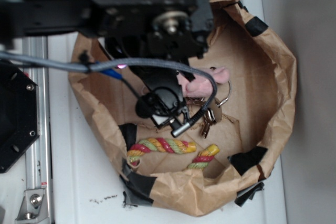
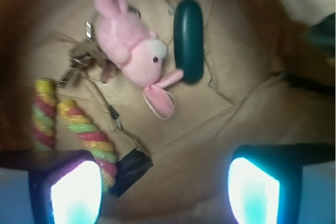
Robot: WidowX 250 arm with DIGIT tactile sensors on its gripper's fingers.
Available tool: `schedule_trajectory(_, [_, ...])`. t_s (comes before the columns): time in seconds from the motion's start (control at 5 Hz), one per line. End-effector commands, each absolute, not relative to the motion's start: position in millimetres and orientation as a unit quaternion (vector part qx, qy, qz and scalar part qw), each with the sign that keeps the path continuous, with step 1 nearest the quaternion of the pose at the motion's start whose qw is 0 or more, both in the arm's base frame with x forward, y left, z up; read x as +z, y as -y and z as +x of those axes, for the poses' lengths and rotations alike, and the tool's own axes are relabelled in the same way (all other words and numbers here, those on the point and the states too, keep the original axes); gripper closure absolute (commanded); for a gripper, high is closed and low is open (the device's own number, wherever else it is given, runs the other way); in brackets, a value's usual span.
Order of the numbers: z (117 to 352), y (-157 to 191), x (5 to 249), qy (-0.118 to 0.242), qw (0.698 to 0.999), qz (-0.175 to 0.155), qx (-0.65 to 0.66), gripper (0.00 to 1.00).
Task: Grab the multicolored rope.
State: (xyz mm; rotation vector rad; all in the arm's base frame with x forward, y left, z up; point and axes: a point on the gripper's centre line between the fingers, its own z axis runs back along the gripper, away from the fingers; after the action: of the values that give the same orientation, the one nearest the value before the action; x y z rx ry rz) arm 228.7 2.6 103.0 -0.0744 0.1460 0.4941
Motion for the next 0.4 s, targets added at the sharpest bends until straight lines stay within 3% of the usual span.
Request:
schedule_trajectory(0.0, [205, 59, 58, -0.125, 0.976, -0.071, 0.162, 0.0])
schedule_trajectory(0.2, [198, 81, 51, -0.123, 0.979, -0.062, 0.152, 0.0])
